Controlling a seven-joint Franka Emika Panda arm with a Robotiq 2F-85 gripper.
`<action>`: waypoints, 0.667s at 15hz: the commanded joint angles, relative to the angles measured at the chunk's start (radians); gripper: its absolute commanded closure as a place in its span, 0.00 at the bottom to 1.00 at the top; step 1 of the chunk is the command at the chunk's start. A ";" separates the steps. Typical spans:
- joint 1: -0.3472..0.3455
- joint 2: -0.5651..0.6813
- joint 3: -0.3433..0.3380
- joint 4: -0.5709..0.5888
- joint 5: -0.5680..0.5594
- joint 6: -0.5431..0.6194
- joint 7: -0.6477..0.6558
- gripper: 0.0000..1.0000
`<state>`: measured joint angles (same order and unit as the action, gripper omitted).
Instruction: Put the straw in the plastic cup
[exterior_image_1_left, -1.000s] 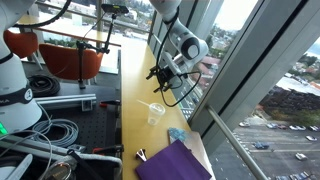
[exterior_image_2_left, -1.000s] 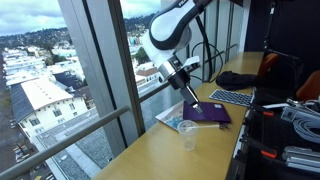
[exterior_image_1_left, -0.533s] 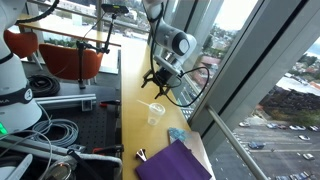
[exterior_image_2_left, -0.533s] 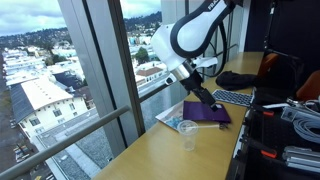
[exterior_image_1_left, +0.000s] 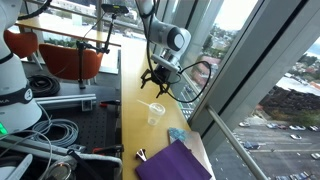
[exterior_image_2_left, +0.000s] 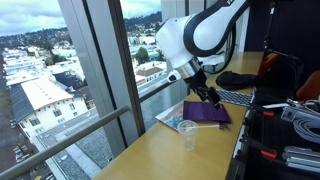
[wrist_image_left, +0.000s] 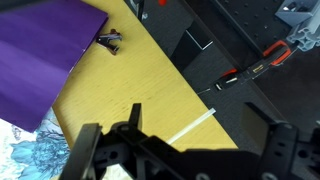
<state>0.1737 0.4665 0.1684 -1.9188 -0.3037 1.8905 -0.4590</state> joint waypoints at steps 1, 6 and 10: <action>-0.004 -0.004 0.009 -0.011 -0.014 0.012 -0.004 0.00; 0.017 -0.041 0.032 -0.133 -0.132 0.195 -0.058 0.00; 0.035 -0.068 0.048 -0.231 -0.225 0.336 -0.070 0.00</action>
<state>0.1958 0.4587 0.2079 -2.0569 -0.4703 2.1445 -0.5120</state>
